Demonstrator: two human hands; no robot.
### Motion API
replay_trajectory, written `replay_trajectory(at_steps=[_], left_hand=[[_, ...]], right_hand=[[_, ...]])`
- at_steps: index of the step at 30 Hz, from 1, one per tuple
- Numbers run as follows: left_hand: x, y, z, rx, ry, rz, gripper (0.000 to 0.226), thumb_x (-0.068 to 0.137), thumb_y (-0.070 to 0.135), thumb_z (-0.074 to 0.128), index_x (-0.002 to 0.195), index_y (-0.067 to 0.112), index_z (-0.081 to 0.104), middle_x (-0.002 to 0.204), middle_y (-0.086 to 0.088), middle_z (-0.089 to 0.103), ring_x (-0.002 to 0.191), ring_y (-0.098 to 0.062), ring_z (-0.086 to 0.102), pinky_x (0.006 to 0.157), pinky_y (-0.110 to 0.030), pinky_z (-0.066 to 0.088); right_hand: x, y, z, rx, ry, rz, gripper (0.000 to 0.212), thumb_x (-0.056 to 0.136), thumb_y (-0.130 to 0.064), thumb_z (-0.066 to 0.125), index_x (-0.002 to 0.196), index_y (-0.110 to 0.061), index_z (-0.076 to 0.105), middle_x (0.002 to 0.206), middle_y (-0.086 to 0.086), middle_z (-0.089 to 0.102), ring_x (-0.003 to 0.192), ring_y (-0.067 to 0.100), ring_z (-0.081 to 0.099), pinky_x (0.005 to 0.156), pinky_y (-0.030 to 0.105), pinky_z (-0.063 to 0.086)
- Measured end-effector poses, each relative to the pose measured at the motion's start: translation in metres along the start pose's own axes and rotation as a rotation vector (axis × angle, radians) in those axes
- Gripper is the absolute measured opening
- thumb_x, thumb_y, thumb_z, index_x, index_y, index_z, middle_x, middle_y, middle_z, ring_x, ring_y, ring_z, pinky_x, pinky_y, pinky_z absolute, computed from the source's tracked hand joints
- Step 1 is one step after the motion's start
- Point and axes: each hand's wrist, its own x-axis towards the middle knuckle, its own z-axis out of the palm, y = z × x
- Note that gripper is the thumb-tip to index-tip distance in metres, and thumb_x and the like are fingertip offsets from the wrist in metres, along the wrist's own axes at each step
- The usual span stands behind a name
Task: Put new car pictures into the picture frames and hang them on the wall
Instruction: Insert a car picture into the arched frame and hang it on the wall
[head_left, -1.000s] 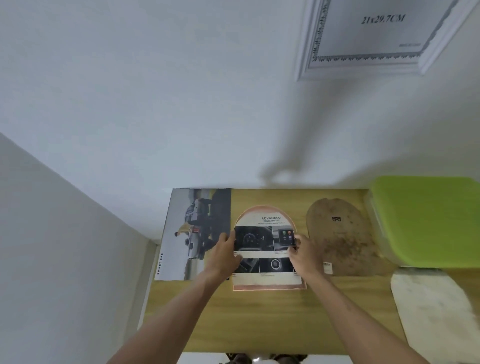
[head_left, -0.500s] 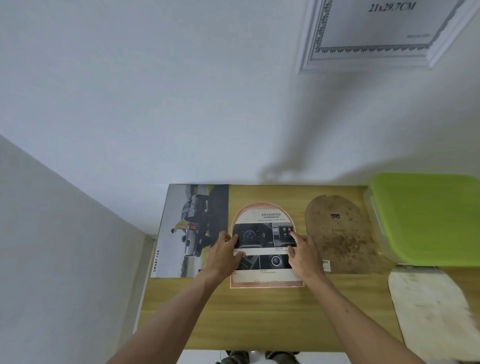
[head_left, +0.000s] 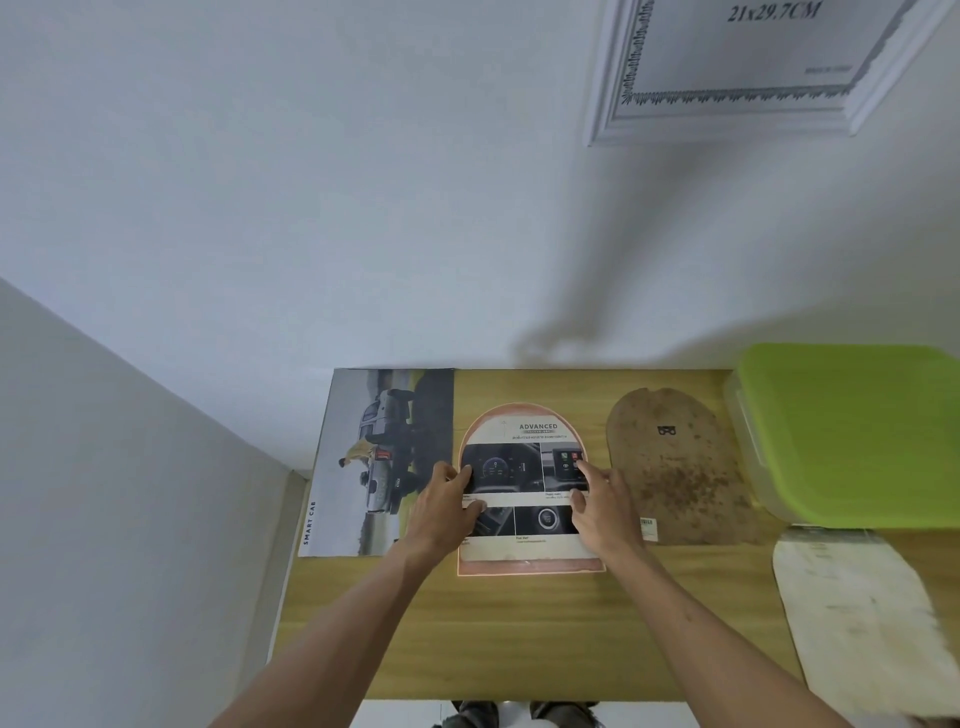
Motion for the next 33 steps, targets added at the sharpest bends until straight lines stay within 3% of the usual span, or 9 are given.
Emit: replay_trajectory(at_steps=[4, 9, 11, 13, 15, 19, 24, 28, 33], left_hand=[[-0.005, 0.004, 0.001, -0.046, 0.115, 0.011, 0.058, 0.093, 0.041, 0.059, 0.142, 0.014, 0.045, 0.126, -0.003, 0.045, 0.099, -0.021, 0.061, 0.082, -0.035, 0.057], [0.0, 0.054, 0.004, -0.053, 0.3, 0.157, 0.033, 0.092, 0.029, 0.06, 0.122, 0.014, 0.06, 0.124, -0.004, 0.051, 0.105, -0.022, 0.058, 0.072, -0.032, 0.053], [0.002, 0.091, 0.012, -0.109, 0.265, 0.223, 0.028, 0.093, 0.026, 0.059, 0.118, 0.014, 0.061, 0.122, -0.003, 0.051, 0.099, -0.021, 0.059, 0.069, -0.028, 0.049], [0.004, 0.127, 0.027, -0.182, 0.157, 0.247, 0.034, 0.094, 0.028, 0.057, 0.126, 0.016, 0.058, 0.124, -0.001, 0.05, 0.095, -0.019, 0.06, 0.077, -0.035, 0.055], [0.005, 0.159, 0.045, -0.236, 0.016, 0.188, 0.046, 0.093, 0.03, 0.058, 0.137, 0.018, 0.051, 0.132, -0.003, 0.046, 0.104, -0.021, 0.059, 0.09, -0.042, 0.053], [0.005, 0.207, 0.074, -0.3, -0.123, -0.046, 0.057, 0.091, 0.026, 0.06, 0.143, 0.012, 0.041, 0.142, -0.012, 0.039, 0.123, -0.029, 0.051, 0.102, -0.038, 0.045], [0.012, 0.227, 0.093, -0.342, -0.115, -0.316, 0.05, 0.084, 0.025, 0.056, 0.129, 0.004, 0.048, 0.133, -0.015, 0.041, 0.118, -0.035, 0.049, 0.092, -0.042, 0.049], [0.015, 0.234, 0.088, -0.587, -0.055, -0.438, 0.037, 0.076, 0.022, 0.058, 0.109, 0.003, 0.059, 0.114, -0.014, 0.06, 0.099, -0.032, 0.061, 0.08, -0.041, 0.056], [0.02, 0.226, 0.081, -0.622, -0.064, -0.497, 0.03, 0.074, 0.014, 0.066, 0.101, 0.002, 0.068, 0.105, -0.014, 0.066, 0.09, -0.029, 0.066, 0.078, -0.041, 0.059]], right_hand=[[-0.006, 0.004, -0.01, 0.062, 0.064, -0.006, 0.047, 0.099, -0.023, 0.052, 0.145, -0.022, 0.043, 0.134, 0.009, 0.049, 0.121, 0.024, 0.05, 0.094, 0.035, 0.045], [-0.008, 0.034, -0.042, -0.016, 0.174, 0.077, 0.046, 0.099, -0.028, 0.053, 0.144, -0.022, 0.044, 0.141, 0.008, 0.045, 0.119, 0.021, 0.054, 0.083, 0.027, 0.049], [-0.009, 0.053, -0.058, -0.066, 0.173, 0.146, 0.049, 0.099, -0.028, 0.052, 0.146, -0.021, 0.041, 0.145, 0.011, 0.041, 0.124, 0.025, 0.051, 0.091, 0.031, 0.048], [-0.009, 0.074, -0.072, -0.121, 0.144, 0.219, 0.053, 0.099, -0.029, 0.05, 0.149, -0.019, 0.035, 0.149, 0.015, 0.036, 0.131, 0.031, 0.045, 0.102, 0.04, 0.043], [-0.009, 0.094, -0.083, -0.164, 0.098, 0.283, 0.058, 0.097, -0.031, 0.05, 0.149, -0.016, 0.031, 0.15, 0.018, 0.033, 0.132, 0.035, 0.042, 0.105, 0.042, 0.04], [-0.009, 0.125, -0.095, -0.208, 0.036, 0.318, 0.065, 0.093, -0.034, 0.055, 0.148, -0.015, 0.028, 0.143, 0.021, 0.037, 0.129, 0.037, 0.044, 0.103, 0.043, 0.043], [-0.008, 0.138, -0.096, -0.173, -0.031, 0.308, 0.071, 0.091, -0.035, 0.061, 0.15, -0.019, 0.025, 0.144, 0.019, 0.036, 0.133, 0.035, 0.038, 0.105, 0.043, 0.043], [-0.001, 0.143, -0.103, -0.047, -0.076, 0.349, 0.077, 0.088, -0.034, 0.065, 0.153, -0.022, 0.024, 0.147, 0.016, 0.035, 0.134, 0.036, 0.035, 0.107, 0.044, 0.04], [0.0, 0.141, -0.108, 0.118, -0.058, 0.445, 0.068, 0.085, -0.03, 0.065, 0.146, -0.018, 0.035, 0.141, 0.02, 0.04, 0.129, 0.04, 0.038, 0.103, 0.046, 0.041]])
